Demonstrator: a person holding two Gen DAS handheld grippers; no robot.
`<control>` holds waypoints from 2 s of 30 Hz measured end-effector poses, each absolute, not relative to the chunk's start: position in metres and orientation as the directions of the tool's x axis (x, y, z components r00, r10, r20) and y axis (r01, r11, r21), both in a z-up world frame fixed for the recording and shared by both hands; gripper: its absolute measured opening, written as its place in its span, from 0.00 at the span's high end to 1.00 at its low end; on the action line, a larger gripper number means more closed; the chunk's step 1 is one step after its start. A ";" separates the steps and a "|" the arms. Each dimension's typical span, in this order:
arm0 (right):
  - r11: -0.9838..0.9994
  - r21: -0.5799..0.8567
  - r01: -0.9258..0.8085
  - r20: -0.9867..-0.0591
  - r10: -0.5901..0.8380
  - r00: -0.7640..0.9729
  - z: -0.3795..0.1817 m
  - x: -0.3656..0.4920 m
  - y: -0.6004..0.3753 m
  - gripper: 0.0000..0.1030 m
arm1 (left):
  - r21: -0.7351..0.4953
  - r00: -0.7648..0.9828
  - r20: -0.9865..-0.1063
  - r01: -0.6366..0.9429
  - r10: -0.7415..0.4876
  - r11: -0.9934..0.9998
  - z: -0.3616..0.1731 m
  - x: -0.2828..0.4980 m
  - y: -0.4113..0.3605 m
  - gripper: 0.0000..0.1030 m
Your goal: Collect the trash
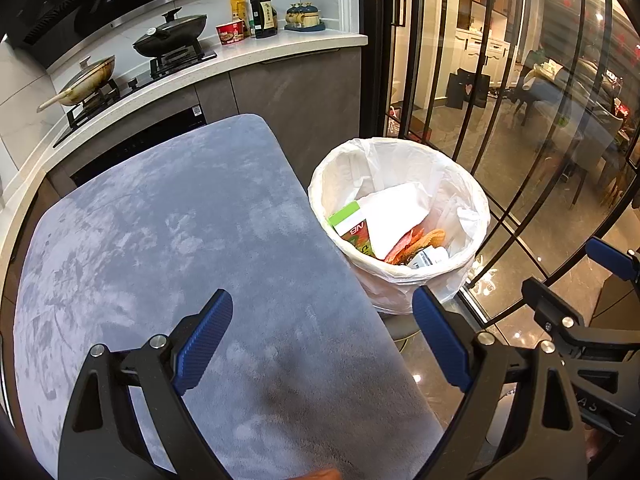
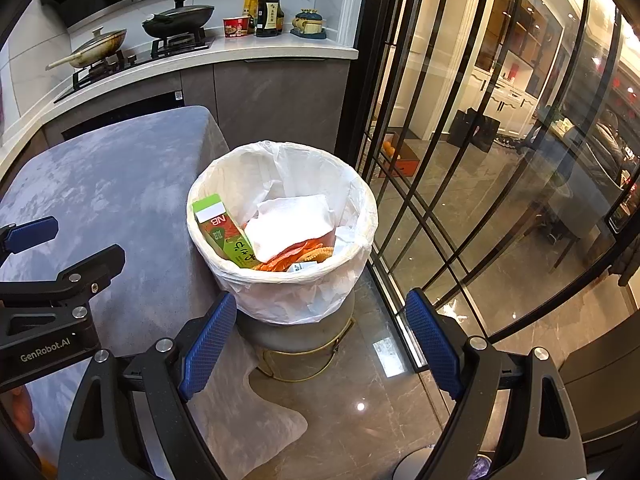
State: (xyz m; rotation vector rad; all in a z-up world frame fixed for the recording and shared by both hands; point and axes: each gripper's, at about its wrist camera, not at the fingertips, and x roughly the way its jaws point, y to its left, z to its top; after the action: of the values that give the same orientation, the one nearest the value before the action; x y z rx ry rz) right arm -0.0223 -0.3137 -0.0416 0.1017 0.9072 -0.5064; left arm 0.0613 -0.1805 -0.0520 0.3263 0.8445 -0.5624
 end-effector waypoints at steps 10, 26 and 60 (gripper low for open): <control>0.883 -0.126 0.452 -0.779 -0.370 0.506 -0.043 -0.025 -0.308 0.20 | 0.062 0.547 -0.771 0.573 -0.325 0.817 -0.052 0.058 -0.179 0.16; 0.881 -0.123 0.456 -0.782 -0.369 0.501 -0.044 -0.028 -0.308 0.20 | 0.061 0.540 -0.782 0.563 -0.311 0.824 -0.059 0.057 -0.175 0.16; 0.880 -0.111 0.462 -0.788 -0.361 0.498 -0.049 -0.031 -0.311 0.18 | 0.070 0.536 -0.787 0.570 -0.306 0.819 -0.061 0.052 -0.176 0.12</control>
State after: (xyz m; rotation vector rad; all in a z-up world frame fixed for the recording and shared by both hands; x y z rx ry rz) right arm -0.0313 -0.3112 -0.0487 0.1202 0.9234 -0.4999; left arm 0.0522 -0.1763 -0.0610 0.3381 0.8583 -0.5336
